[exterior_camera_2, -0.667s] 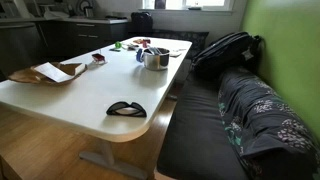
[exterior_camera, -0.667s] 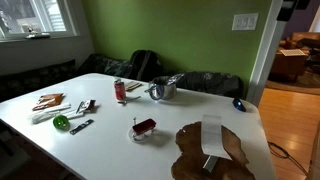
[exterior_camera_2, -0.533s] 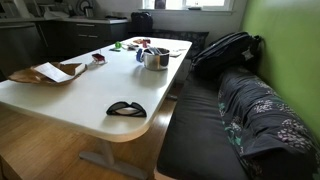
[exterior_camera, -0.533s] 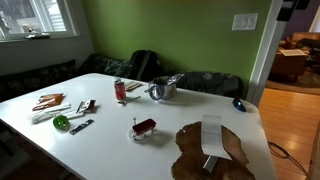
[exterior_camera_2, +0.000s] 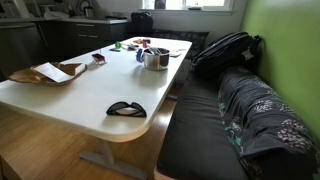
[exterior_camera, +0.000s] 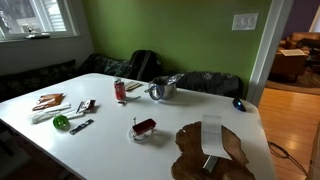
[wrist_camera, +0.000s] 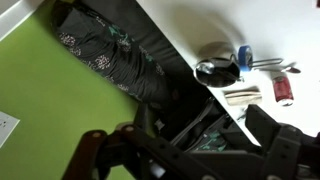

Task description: Remove the plastic bag with black contents from the silver pot and put it on the table

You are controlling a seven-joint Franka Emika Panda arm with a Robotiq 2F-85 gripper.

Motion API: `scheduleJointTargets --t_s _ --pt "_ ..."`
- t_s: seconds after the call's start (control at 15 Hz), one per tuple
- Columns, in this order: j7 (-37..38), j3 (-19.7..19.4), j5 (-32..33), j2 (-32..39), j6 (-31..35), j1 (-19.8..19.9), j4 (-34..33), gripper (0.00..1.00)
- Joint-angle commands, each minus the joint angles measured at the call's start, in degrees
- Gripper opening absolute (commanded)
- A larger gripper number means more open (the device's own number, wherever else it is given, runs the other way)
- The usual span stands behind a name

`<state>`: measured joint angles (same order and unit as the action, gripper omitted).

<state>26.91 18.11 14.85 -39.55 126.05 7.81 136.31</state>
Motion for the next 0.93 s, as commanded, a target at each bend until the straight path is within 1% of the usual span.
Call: scheduleJointTargets --t_s 0.0,0.07,0.13,0.2,0.27,0.33,0.4,0.53,0.73,0.8,0.87 --pt "2.2 -1.7 4.3 12.8 4.4 5.7 -6.4 1.0" --pt "2.2 -2.1 5.1 16.5 3.0 6.6 -8.5 1.0" --pt "1.8 -0.9 4.9 19.9 1.7 9.2 -10.8 1.0" --pt "3.1 -2.8 6.5 22.8 -0.2 7.6 -12.3 1.0" --pt "3.8 -3.4 6.8 25.3 -1.8 7.4 -13.9 1.0" --pt "2.1 -5.5 6.2 19.6 1.5 4.9 -9.2 1.0" --pt "2.2 -6.5 6.5 22.0 1.5 4.4 -10.4 1.0" --pt "2.1 -7.4 6.4 22.7 1.7 3.6 -10.7 1.0" --pt "2.0 -7.1 6.4 21.1 1.6 3.1 -10.5 1.0" --pt "6.4 -5.4 9.3 21.2 2.5 4.0 -10.1 1.0" --pt "7.2 -4.7 9.2 23.0 2.3 3.3 -10.9 1.0"
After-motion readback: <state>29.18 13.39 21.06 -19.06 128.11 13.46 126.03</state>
